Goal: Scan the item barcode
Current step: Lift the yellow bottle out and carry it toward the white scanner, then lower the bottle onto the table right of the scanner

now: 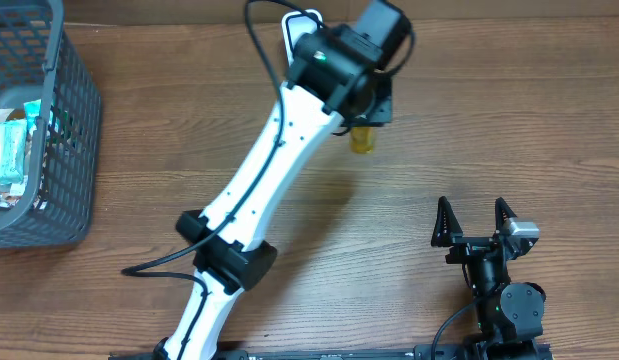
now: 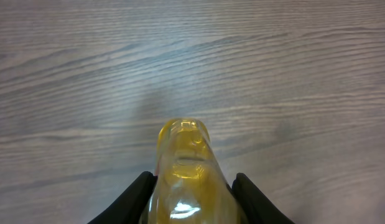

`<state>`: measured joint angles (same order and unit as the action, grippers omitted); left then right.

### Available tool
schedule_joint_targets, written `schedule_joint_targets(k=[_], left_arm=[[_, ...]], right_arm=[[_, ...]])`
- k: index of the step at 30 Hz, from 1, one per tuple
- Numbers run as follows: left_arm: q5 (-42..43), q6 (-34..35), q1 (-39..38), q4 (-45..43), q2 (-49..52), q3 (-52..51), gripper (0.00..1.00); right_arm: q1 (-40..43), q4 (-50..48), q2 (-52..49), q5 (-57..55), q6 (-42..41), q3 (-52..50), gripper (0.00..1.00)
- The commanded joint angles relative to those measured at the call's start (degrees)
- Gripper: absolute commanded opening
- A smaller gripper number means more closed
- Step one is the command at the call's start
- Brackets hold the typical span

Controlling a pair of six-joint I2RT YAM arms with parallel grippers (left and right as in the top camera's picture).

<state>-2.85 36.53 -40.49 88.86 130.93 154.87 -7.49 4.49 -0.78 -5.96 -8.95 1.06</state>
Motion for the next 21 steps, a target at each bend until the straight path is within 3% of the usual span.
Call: schedule_joint_targets(k=[1,12,21], left_arm=[[-5.1,2.5,-2.5,-2.0,1.8,0.4,0.04],[-8.3,5.9,-8.8,-6.7,9.0,0.4,0.04],[-8.1,10.1,-9.4,-8.7,13.0,0.4,0.04]], right_arm=[[0.1,-0.3,0.6,0.1,0.3,-0.6,1.00],[0.1,-0.3,0.6,0.1,0.3,-0.6,1.00],[0.1,-0.3,0.6,0.1,0.3,-0.6,1.00]])
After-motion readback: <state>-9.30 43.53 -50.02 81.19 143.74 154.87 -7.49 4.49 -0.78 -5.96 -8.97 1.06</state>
